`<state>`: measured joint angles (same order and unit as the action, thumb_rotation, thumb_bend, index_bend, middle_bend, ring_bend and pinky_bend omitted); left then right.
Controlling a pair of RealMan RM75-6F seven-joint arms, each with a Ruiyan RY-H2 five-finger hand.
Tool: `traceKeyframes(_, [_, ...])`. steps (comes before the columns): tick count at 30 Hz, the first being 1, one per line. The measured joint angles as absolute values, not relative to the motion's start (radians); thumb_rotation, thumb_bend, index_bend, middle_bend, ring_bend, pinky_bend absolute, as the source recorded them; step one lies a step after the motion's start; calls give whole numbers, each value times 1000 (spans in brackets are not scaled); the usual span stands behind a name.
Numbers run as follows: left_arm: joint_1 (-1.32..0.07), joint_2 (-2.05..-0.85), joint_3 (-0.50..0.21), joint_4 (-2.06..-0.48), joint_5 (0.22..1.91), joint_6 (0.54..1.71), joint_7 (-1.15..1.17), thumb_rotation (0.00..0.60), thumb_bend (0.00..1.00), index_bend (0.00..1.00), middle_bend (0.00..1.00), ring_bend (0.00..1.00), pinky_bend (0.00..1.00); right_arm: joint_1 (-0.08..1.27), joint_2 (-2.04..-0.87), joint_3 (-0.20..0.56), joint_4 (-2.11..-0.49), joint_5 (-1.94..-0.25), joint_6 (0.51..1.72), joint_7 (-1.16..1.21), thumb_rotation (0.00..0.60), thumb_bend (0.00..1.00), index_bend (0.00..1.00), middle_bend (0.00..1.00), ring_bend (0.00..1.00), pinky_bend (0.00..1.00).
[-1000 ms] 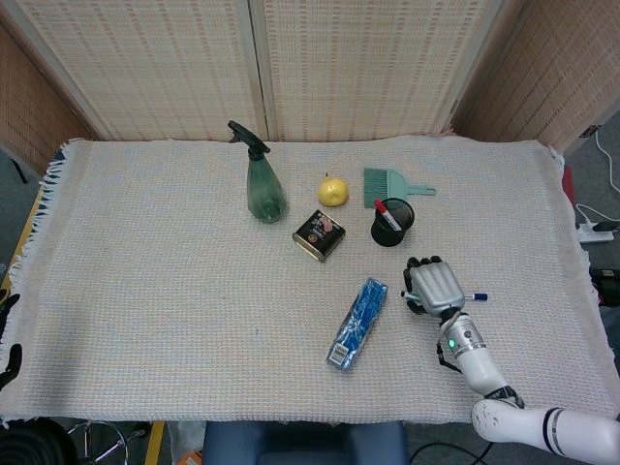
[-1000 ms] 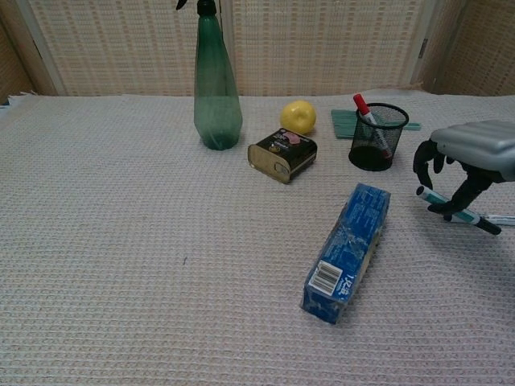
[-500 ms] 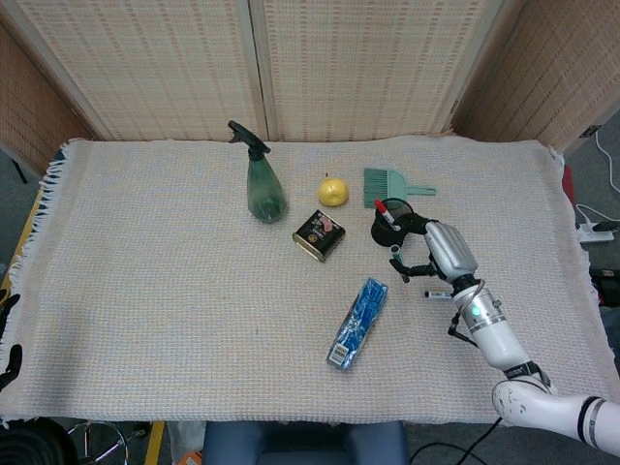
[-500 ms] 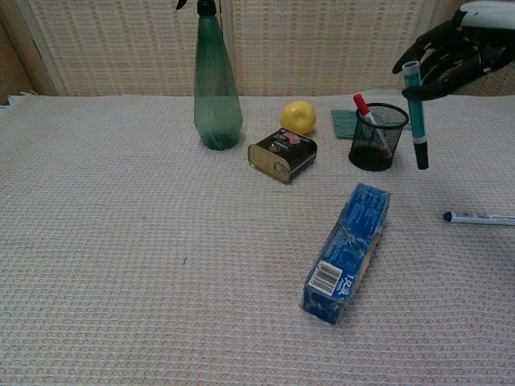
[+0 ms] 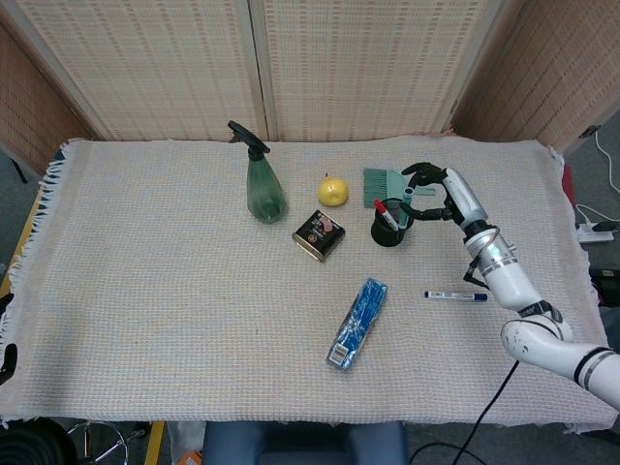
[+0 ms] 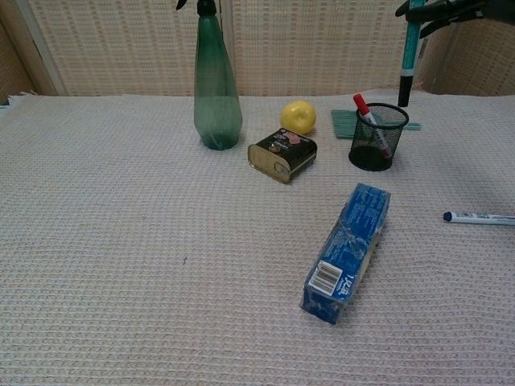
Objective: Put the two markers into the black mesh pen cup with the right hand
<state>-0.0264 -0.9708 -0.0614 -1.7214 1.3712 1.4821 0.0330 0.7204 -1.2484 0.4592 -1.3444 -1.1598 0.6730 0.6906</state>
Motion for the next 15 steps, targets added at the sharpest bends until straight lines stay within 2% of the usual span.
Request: traceKeyframes(15, [-34,-977,-72,-1701,1328,1454,25,600,501,103,0,0,96,818,-1392,403,-1076,-1187,622,666,600,321,664,276,305,283])
